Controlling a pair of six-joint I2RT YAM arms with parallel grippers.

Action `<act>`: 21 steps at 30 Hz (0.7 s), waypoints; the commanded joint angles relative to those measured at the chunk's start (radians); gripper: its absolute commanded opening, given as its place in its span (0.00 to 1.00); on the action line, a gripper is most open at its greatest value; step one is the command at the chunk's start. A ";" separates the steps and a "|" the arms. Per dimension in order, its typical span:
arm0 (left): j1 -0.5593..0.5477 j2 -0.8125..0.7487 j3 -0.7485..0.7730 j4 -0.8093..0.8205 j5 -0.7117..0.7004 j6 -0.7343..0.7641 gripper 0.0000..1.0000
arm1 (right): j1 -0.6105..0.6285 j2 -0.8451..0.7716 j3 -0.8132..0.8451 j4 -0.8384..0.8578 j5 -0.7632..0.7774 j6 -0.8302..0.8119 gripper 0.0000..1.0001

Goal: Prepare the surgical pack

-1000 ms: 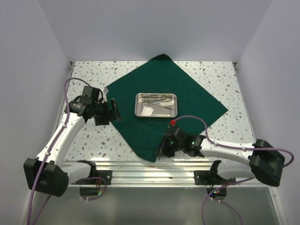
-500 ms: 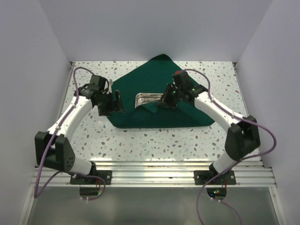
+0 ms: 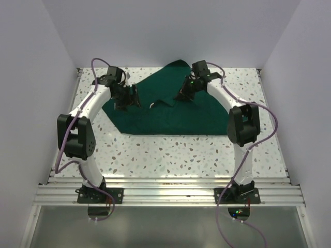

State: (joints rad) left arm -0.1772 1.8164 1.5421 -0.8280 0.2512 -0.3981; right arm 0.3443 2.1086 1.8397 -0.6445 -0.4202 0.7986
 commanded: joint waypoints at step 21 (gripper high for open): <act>0.035 0.156 0.142 -0.003 0.040 0.041 0.78 | -0.085 0.290 0.280 -0.006 -0.144 -0.027 0.15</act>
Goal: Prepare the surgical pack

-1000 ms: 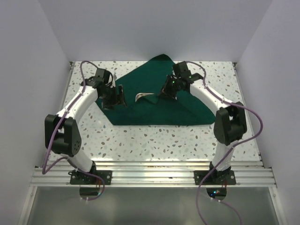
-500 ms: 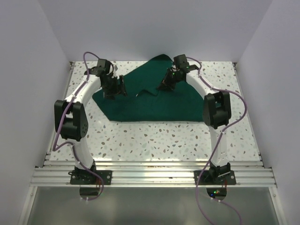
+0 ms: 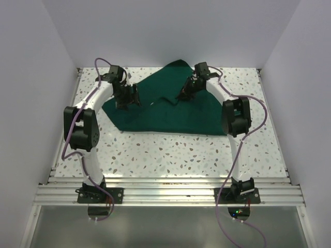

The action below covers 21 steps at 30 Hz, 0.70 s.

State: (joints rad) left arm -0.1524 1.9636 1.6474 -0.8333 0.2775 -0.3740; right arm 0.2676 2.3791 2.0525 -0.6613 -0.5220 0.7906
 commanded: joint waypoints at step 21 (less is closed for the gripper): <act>0.045 0.061 0.095 0.022 -0.070 -0.005 0.84 | 0.022 -0.006 0.233 -0.075 0.051 -0.225 0.53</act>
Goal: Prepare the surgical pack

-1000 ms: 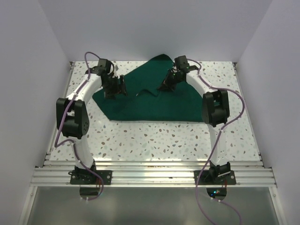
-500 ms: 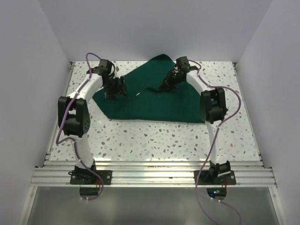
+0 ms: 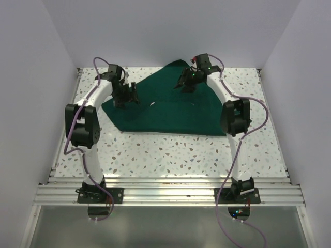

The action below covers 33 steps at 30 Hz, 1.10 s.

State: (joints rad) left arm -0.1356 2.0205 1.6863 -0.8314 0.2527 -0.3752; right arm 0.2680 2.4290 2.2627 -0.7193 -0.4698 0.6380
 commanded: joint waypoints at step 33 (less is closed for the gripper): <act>0.332 0.063 -0.002 0.064 -0.063 0.019 0.95 | 0.088 0.131 0.159 0.014 0.100 -0.061 0.11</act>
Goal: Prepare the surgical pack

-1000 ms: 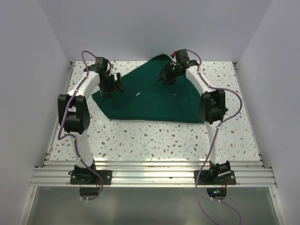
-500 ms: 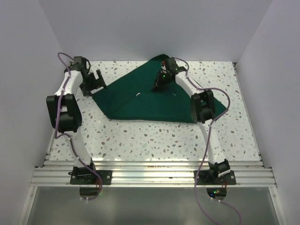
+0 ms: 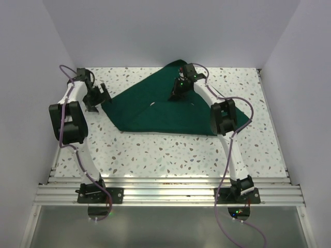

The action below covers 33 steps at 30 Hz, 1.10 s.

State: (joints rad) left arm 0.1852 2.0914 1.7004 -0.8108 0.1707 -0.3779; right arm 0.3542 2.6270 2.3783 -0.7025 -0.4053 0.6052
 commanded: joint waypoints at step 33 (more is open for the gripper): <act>0.020 0.190 0.048 0.091 0.136 0.053 0.50 | 0.429 -0.223 -0.016 -0.143 0.262 -0.128 0.11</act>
State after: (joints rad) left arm 0.2024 2.2295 1.7611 -0.7395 0.2657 -0.3504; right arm 0.7635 2.4115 2.3493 -0.8177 -0.2104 0.4957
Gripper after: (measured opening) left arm 0.551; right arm 0.111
